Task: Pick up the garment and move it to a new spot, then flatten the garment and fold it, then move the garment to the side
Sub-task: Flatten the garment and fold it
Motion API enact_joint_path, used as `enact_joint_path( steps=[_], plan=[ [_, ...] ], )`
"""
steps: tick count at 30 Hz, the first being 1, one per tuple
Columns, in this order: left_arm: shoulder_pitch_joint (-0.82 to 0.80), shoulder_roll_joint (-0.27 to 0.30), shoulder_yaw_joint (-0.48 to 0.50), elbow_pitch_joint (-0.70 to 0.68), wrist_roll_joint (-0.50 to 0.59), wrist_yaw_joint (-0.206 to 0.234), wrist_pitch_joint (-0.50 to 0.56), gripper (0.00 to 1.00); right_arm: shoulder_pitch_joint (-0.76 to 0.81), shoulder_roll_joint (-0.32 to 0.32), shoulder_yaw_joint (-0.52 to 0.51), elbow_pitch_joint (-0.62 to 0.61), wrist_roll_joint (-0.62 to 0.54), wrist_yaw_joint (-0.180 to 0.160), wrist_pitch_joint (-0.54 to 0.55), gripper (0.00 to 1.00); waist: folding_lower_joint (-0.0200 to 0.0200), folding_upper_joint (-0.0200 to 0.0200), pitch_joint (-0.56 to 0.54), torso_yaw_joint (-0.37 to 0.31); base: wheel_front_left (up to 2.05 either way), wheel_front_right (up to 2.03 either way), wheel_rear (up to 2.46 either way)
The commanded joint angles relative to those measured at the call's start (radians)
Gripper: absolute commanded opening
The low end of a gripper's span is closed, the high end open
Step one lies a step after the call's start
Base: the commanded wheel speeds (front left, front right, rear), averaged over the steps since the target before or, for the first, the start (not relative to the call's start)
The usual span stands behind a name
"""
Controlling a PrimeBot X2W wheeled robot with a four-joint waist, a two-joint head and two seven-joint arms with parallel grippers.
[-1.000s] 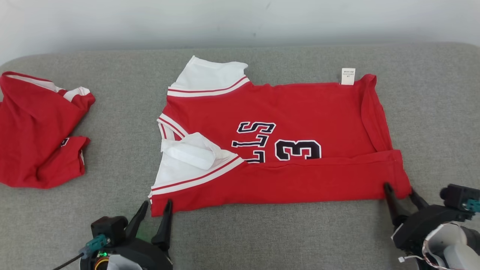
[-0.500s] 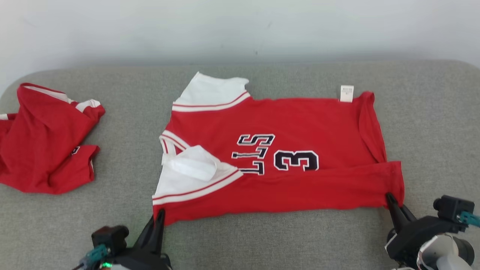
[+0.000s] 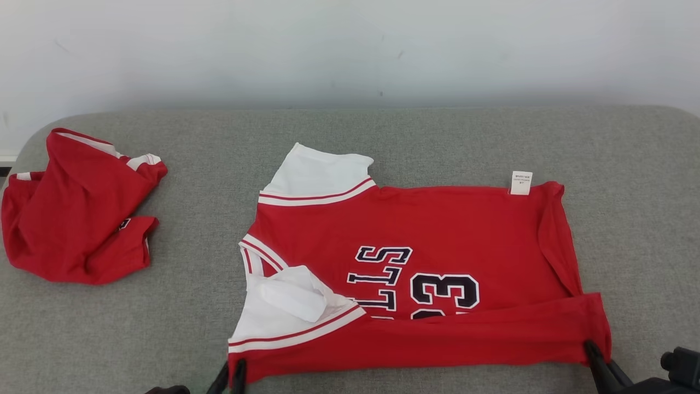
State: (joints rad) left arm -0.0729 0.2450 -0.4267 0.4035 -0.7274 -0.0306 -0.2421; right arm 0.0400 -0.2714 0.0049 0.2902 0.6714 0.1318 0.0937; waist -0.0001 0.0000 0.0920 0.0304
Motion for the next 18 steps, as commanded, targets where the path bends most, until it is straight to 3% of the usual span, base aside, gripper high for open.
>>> enact_joint_path(
  steps=[1, 6, 11, 18],
  plan=[
    [0.009, 0.004, -0.001, -0.007, 0.010, 0.005, -0.003, 1.00, 0.006, 0.007, -0.018, -0.017, -0.019, -0.002, 0.001, 1.00, 0.0001, 0.0000, -0.004, 0.000, 0.00, 0.00, 0.00],
    [-0.007, 0.012, 0.031, -0.039, 0.044, 0.026, -0.018, 1.00, -0.016, 0.033, -0.037, -0.084, -0.065, -0.002, -0.020, 1.00, 0.0001, 0.0000, -0.028, -0.008, 0.00, 0.00, 0.00],
    [-0.026, 0.005, 0.117, -0.139, 0.122, 0.074, -0.024, 1.00, -0.049, 0.051, -0.037, -0.158, -0.120, -0.002, -0.105, 1.00, 0.0001, 0.0000, -0.051, -0.011, 0.00, 0.00, 0.00],
    [-0.013, -0.020, 0.214, -0.254, 0.254, 0.085, -0.023, 1.00, -0.077, 0.065, -0.009, -0.192, -0.171, -0.002, -0.209, 1.00, 0.0001, 0.0000, -0.072, -0.005, 0.00, 0.00, 0.00]
  ],
)
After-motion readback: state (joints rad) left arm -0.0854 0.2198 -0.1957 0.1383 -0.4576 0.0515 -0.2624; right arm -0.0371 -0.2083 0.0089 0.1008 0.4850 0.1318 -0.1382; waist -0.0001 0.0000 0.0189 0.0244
